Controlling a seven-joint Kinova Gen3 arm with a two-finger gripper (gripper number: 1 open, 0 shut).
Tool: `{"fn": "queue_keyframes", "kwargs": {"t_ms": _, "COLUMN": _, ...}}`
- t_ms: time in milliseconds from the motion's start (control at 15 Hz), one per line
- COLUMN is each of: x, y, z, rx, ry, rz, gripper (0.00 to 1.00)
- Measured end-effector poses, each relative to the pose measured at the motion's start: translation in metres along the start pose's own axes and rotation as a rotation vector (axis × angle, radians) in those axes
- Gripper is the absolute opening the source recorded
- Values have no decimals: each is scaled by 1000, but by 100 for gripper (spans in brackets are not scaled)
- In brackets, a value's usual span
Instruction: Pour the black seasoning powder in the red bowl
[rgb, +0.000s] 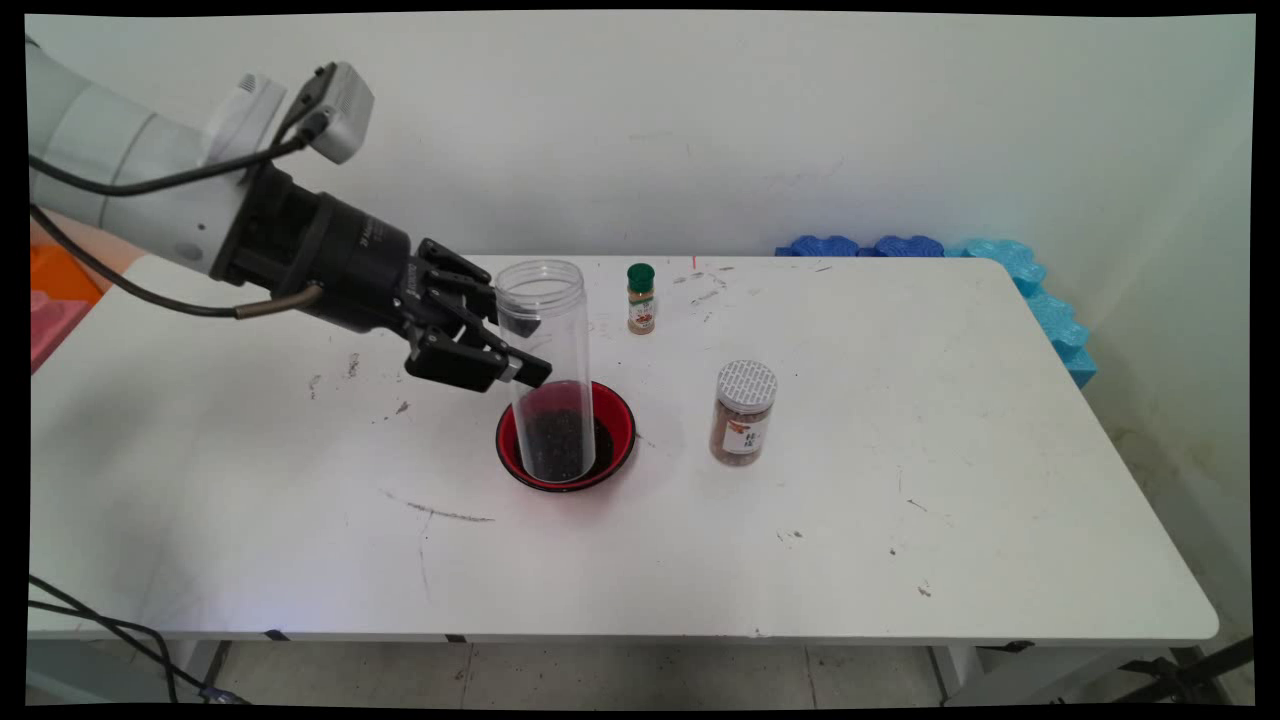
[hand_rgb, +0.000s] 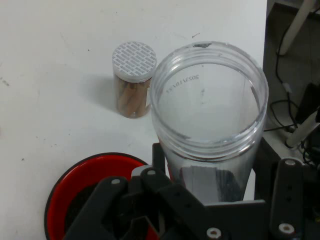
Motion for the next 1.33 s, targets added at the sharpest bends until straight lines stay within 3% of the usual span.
{"fn": "queue_keyframes", "kwargs": {"t_ms": 533, "x": -2, "y": 1, "z": 18, "rx": -30, "ry": 5, "rz": -73, "gripper": 0}}
{"fn": "queue_keyframes", "kwargs": {"t_ms": 933, "x": -4, "y": -2, "z": 31, "rx": -25, "ry": -3, "rz": -251, "gripper": 0}}
{"fn": "queue_keyframes", "kwargs": {"t_ms": 1333, "x": -6, "y": -3, "z": 41, "rx": -54, "ry": -5, "rz": -438, "gripper": 0}}
